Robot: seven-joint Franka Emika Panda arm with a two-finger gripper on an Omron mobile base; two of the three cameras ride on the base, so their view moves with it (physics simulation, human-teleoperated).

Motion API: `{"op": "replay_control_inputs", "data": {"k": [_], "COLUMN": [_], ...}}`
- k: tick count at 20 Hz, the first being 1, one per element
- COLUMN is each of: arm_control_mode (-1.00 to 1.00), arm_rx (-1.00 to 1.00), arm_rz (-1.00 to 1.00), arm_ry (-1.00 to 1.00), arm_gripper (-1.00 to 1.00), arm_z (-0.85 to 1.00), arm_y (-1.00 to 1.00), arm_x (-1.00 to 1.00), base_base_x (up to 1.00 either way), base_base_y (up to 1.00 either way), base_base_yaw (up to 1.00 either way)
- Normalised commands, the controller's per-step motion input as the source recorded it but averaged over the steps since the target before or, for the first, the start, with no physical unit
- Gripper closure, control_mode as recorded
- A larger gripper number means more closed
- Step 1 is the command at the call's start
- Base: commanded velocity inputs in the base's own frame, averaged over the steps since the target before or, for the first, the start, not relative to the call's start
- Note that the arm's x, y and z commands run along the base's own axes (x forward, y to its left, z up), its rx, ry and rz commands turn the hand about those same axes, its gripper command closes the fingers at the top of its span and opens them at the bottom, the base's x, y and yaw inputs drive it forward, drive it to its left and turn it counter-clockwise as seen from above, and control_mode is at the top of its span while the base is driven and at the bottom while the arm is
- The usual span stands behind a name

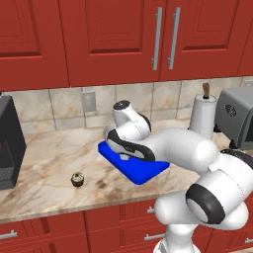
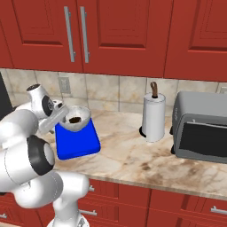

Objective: Place the bowl with cake and the cupcake onto the tray.

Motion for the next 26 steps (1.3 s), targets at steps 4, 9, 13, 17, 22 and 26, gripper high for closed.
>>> {"op": "replay_control_inputs", "data": {"k": [4,9,13,17,22,26], "arm_control_mode": [-1.0,-1.0,-1.0,-1.0,-1.0,-1.0], "arm_rx": [0.07,0.07,0.09,0.16,0.2,0.06], "arm_rz": [-0.32,-0.27,-0.22,-0.12,-0.07,-0.08], "arm_ry": [-0.06,-0.04,-0.04,-0.02,-0.04,0.0], "arm_gripper": [-1.0,-1.0,-1.0,-1.0,-1.0,-1.0], "arm_z": [0.32,0.33,0.13,0.0,0.0,-0.17], "arm_y": [0.23,0.17,0.27,0.32,0.31,0.52], "arm_x": [-0.26,-0.19,-0.18,-0.15,-0.21,-0.22], "base_base_x": [0.0,0.0,0.0,0.0,0.0,0.0], "base_base_y": [0.0,0.0,0.0,0.0,0.0,0.0], "base_base_yaw": [0.0,0.0,0.0,0.0,0.0,0.0]}}
